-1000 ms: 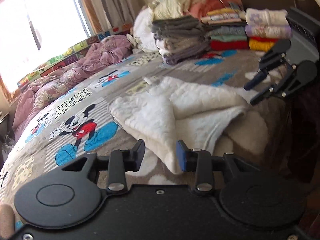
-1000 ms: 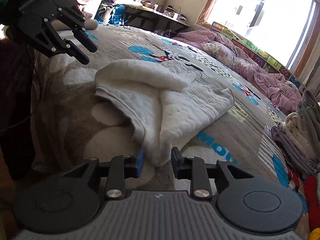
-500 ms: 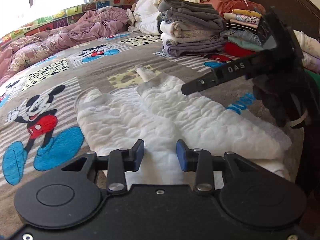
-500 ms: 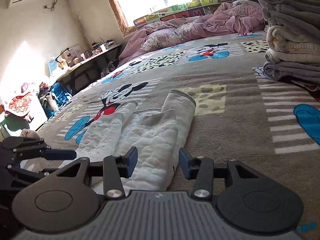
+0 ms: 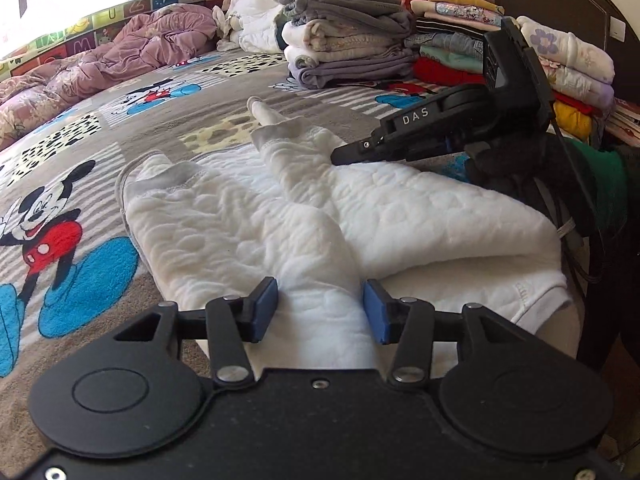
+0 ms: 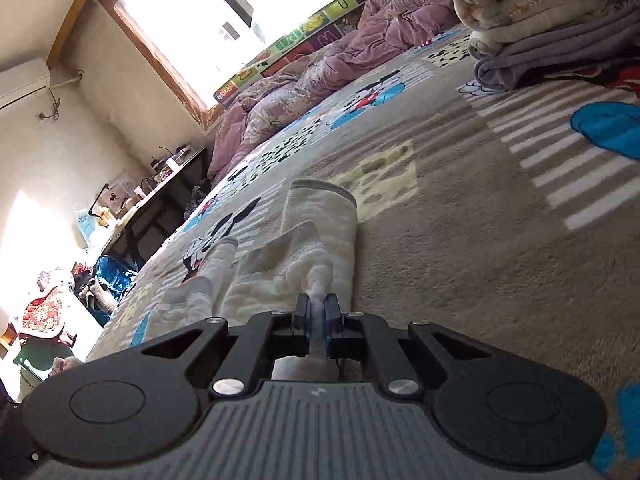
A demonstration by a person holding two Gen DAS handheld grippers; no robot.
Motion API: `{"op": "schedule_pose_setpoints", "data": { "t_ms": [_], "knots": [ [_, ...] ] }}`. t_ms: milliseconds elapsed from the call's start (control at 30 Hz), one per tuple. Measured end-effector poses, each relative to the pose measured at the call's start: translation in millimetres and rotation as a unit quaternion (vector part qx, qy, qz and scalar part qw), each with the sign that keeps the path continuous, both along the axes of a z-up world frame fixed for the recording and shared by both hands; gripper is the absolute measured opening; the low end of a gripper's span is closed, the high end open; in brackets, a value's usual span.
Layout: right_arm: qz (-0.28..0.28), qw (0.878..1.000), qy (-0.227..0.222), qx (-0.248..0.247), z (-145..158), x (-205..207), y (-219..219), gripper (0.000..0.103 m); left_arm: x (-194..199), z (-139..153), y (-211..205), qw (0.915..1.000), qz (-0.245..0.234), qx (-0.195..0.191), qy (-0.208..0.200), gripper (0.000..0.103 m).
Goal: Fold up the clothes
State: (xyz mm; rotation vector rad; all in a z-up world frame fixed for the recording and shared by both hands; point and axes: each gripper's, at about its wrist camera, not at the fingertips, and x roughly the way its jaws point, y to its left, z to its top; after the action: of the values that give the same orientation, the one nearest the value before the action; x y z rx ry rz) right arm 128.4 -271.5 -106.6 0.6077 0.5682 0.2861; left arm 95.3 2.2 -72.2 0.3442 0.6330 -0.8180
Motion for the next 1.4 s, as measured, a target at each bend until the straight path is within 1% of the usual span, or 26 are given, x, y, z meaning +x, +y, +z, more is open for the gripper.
{"op": "schedule_pose_setpoints", "data": {
  "t_ms": [133, 233, 400, 467, 500, 600, 667, 700, 800, 867, 900, 967, 1033, 1100, 1167, 1233, 1300, 1333, 1400],
  "knots": [
    [-0.001, 1.0, 0.011, -0.016, -1.0, 2.3, 3.9, 0.009, -5.9, 10.3, -3.2, 0.9997, -0.004, -0.022, -0.002, 0.046],
    [0.006, 1.0, 0.011, -0.016, -1.9, 2.3, 2.7, 0.01, -12.2, 20.0, -7.1, 0.9991, -0.008, -0.042, -0.005, 0.046],
    [0.008, 1.0, 0.012, -0.01, 4.2, -25.9, -7.2, 0.01, -22.5, 35.9, -14.2, 0.9972, -0.015, -0.073, -0.01, 0.046],
    [0.009, 1.0, 0.013, -0.008, 6.8, -38.0, -11.1, 0.011, -26.7, 35.4, -22.9, 0.9969, -0.024, -0.074, -0.007, 0.046],
    [0.009, 1.0, 0.013, -0.007, 8.1, -44.0, -13.1, 0.014, -28.0, 33.6, -26.3, 0.997, -0.029, -0.072, -0.006, 0.046],
    [0.01, 1.0, 0.014, -0.005, 12.0, -62.2, -19.0, 0.015, -23.8, 25.9, -28.0, 0.9971, -0.026, -0.07, 0.009, 0.046],
    [0.01, 1.0, 0.015, -0.003, 14.5, -74.3, -23.0, 0.015, -20.9, 24.2, -26.9, 0.9966, -0.021, -0.078, 0.017, 0.046],
    [0.01, 1.0, 0.015, -0.003, 15.8, -80.3, -25.0, 0.015, -19.3, 23.9, -26.1, 0.9961, -0.019, -0.084, 0.02, 0.045],
    [0.011, 1.0, 0.016, 0.0, 19.7, -98.5, -30.9, 0.015, -16.3, 29.2, -23.5, 0.9904, -0.019, -0.13, 0.042, 0.045],
    [0.036, 0.999, 0.033, -0.014, 14.5, -111.5, -25.6, 0.015, -17.6, 30.4, -27.8, 0.9892, -0.024, -0.137, 0.047, 0.045],
    [0.051, 0.998, 0.043, -0.022, 11.1, -118.2, -22.0, 0.015, -18.2, 30.7, -30.1, 0.9887, -0.025, -0.139, 0.049, 0.045],
    [0.082, 0.994, 0.057, -0.043, 4.4, -130.3, -11.8, 0.015, -18.4, 26.8, -37.1, 0.9908, -0.024, -0.123, 0.05, 0.045],
    [0.105, 0.991, 0.054, -0.061, -1.0, -138.9, 0.3, 0.015, -17.1, 17.4, -43.9, 0.994, -0.016, -0.094, 0.053, 0.045],
    [0.107, 0.992, 0.046, -0.057, -1.9, -143.7, 0.8, 0.015, -17.6, 9.2, -46.2, 0.9957, -0.01, -0.076, 0.053, 0.045],
    [0.103, 0.993, 0.032, -0.048, 3.9, -148.2, -4.0, 0.015, -20.5, 12.8, -42.1, 0.9948, -0.013, -0.089, 0.049, 0.044],
    [0.11, 0.993, 0.008, -0.048, 11.4, -154.4, -7.8, 0.015, -24.3, 18.7, -37.2, 0.9934, -0.021, -0.104, 0.044, 0.044],
    [0.121, 0.99, 0.008, -0.064, 10.2, -155.5, -3.6, 0.015, -28.4, 20.5, -36.6, 0.9925, -0.038, -0.108, 0.044, 0.044],
    [0.127, 0.989, 0.009, -0.074, 9.0, -155.7, -0.8, 0.015, -29.7, 18.7, -38.1, 0.9929, -0.043, -0.102, 0.044, 0.044],
    [0.116, 0.989, -0.001, -0.097, 10.2, -157.9, 1.9, 0.015, -32.2, 16.0, -40.2, 0.9932, -0.049, -0.095, 0.046, 0.044]
  ]
}}
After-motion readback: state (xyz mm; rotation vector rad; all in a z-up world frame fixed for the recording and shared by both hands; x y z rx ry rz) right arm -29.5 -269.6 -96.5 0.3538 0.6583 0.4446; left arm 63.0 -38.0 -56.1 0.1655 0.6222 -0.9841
